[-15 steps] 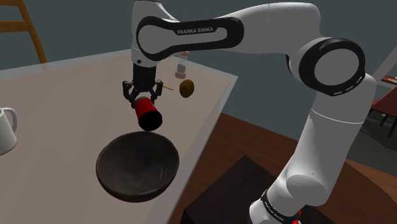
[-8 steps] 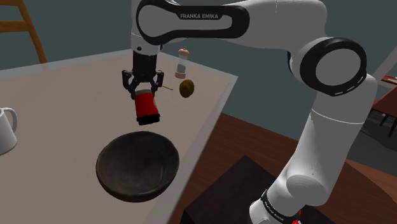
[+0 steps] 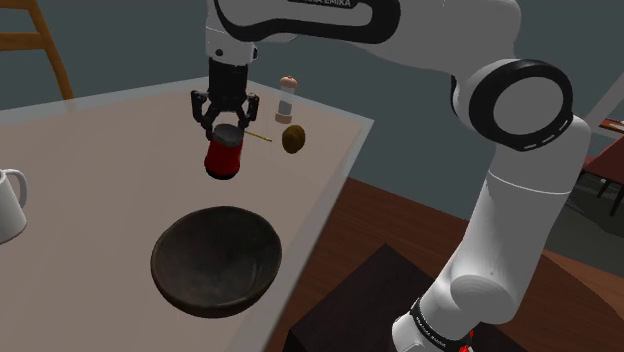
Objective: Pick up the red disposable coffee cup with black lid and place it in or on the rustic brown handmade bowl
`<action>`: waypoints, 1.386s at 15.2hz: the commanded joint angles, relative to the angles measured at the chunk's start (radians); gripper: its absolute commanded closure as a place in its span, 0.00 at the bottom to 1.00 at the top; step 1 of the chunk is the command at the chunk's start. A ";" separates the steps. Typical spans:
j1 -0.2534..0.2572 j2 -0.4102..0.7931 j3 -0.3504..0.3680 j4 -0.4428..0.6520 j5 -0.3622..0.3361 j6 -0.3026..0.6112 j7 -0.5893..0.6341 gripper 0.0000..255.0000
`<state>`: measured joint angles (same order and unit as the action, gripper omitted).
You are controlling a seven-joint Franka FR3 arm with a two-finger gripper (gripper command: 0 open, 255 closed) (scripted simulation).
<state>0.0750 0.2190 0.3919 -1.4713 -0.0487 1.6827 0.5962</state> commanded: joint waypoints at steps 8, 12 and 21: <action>0.016 0.029 0.005 0.163 -0.012 -0.135 0.011 1.00; 0.027 0.054 0.007 0.253 -0.022 -0.202 0.016 1.00; 0.070 -0.147 0.059 0.005 0.050 -0.137 0.132 1.00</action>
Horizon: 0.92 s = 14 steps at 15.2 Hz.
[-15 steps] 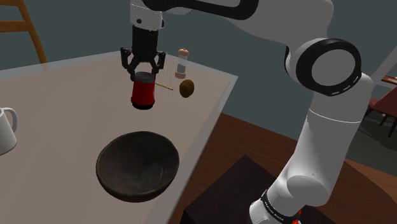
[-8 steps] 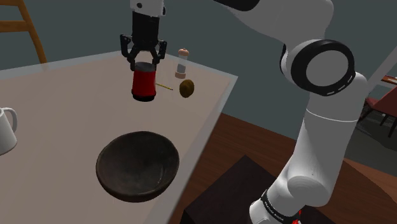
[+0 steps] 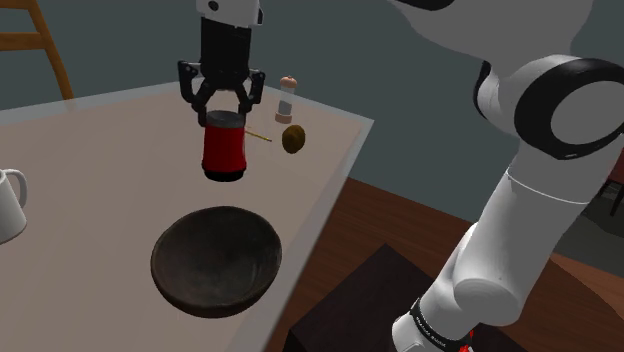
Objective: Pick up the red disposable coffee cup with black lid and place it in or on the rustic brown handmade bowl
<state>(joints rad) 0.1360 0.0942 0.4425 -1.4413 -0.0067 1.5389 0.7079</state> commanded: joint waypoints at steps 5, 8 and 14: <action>0.050 -0.112 0.049 -0.123 0.047 0.027 0.102 1.00; 0.076 -0.153 0.077 -0.165 0.067 0.034 0.157 1.00; 0.106 -0.200 0.109 -0.248 0.092 0.080 0.213 1.00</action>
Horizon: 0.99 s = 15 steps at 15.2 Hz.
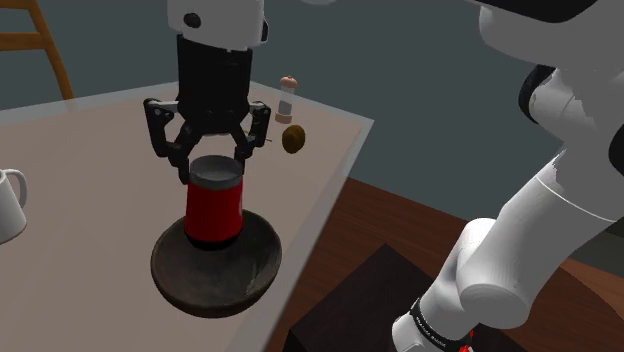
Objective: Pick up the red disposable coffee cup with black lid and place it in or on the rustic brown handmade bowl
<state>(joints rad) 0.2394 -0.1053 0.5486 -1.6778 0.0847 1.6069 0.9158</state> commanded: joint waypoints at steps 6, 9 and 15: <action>0.003 -0.017 0.002 -0.109 0.010 0.095 -0.004 1.00; 0.004 -0.021 0.002 -0.154 0.013 0.136 -0.007 1.00; 0.005 -0.023 0.003 -0.181 0.014 0.162 -0.009 1.00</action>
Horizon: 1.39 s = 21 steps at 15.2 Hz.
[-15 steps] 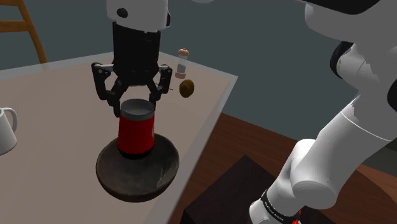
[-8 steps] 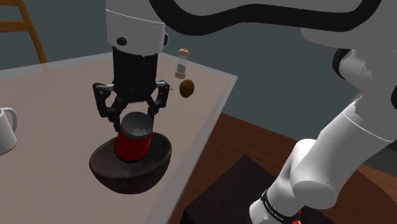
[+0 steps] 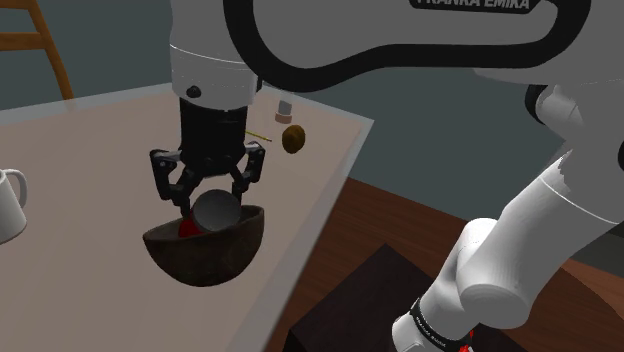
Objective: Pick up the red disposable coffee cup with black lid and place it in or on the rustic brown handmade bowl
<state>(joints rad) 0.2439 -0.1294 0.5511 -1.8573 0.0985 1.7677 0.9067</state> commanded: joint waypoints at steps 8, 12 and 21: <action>0.000 0.000 0.000 -0.003 0.001 0.002 0.000 0.00; -0.002 0.005 -0.002 0.069 -0.003 -0.066 0.003 0.00; -0.004 0.015 -0.003 0.139 -0.009 -0.128 0.007 0.00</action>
<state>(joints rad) 0.2404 -0.1144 0.5484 -1.7185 0.0895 1.6403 0.9139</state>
